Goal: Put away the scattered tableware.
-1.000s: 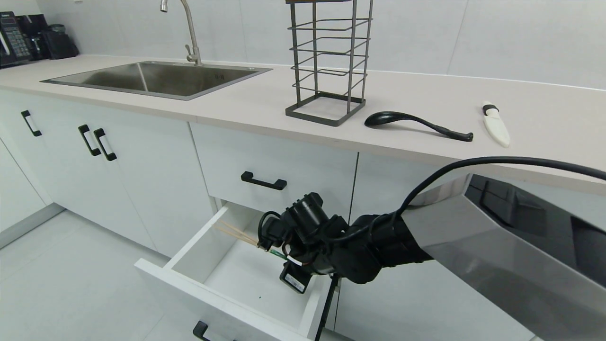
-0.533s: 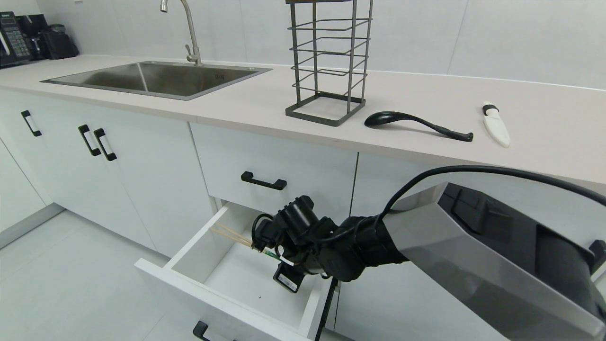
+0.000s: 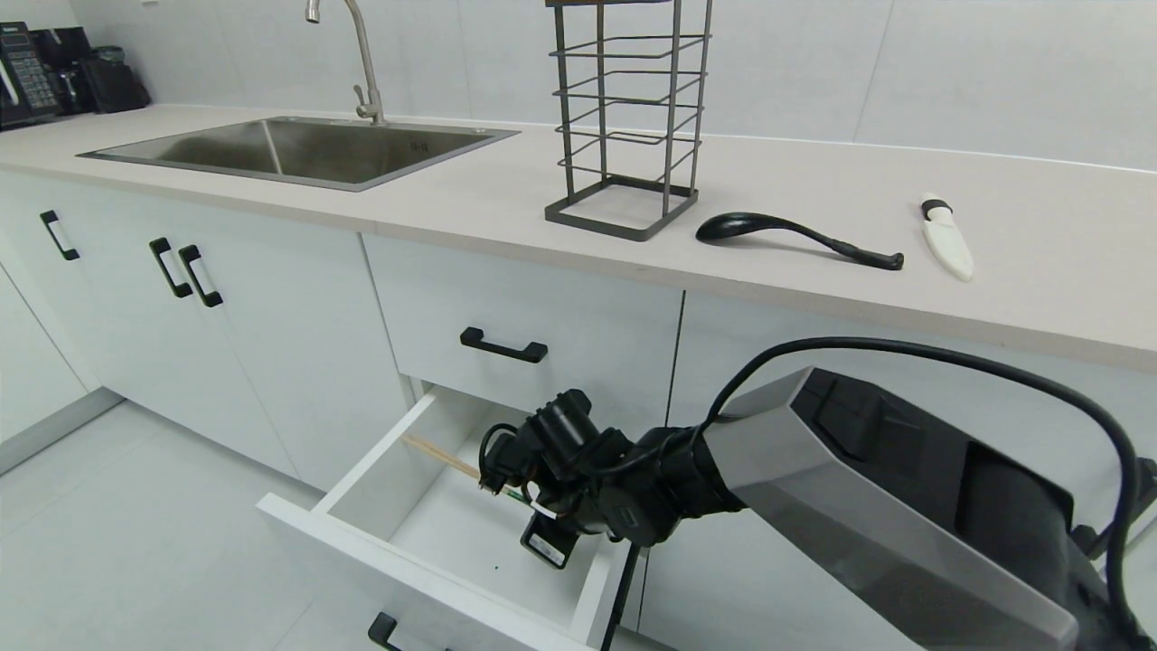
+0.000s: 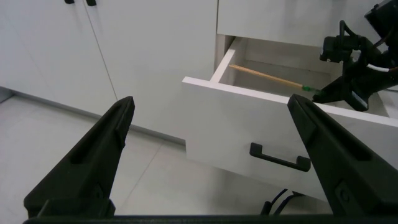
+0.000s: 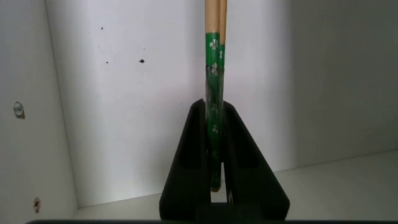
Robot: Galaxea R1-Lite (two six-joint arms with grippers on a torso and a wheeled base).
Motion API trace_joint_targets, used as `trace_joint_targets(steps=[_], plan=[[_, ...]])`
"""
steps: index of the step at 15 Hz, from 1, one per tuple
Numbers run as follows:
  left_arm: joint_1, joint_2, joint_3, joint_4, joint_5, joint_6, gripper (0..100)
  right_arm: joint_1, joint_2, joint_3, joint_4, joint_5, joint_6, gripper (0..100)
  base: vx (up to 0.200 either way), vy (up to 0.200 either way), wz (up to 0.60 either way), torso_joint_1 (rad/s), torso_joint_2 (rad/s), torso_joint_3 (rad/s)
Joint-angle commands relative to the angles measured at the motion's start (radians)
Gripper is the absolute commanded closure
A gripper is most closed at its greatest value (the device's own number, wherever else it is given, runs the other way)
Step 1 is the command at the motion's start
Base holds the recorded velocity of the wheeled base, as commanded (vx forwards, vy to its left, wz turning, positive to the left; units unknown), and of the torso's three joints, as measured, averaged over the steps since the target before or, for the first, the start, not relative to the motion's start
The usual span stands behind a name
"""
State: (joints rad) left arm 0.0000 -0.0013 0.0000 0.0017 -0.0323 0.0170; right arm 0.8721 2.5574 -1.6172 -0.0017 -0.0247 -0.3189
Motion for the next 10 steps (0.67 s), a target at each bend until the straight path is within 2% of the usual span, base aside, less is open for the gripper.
trace_joint_targets(steps=[1, 10], plan=[[0.000, 0.001, 0.000, 0.000, 0.000, 0.000, 0, 0.001, 0.015, -0.004, -0.001, 0.000, 0.000, 100, 0.000, 0.000, 0.00, 0.000, 0.00, 0.000], [0.000, 0.001, 0.000, 0.000, 0.000, 0.000, 0, 0.011, 0.076, -0.073, 0.026, 0.009, -0.012, 100, 0.000, 0.000, 0.00, 0.000, 0.00, 0.000]])
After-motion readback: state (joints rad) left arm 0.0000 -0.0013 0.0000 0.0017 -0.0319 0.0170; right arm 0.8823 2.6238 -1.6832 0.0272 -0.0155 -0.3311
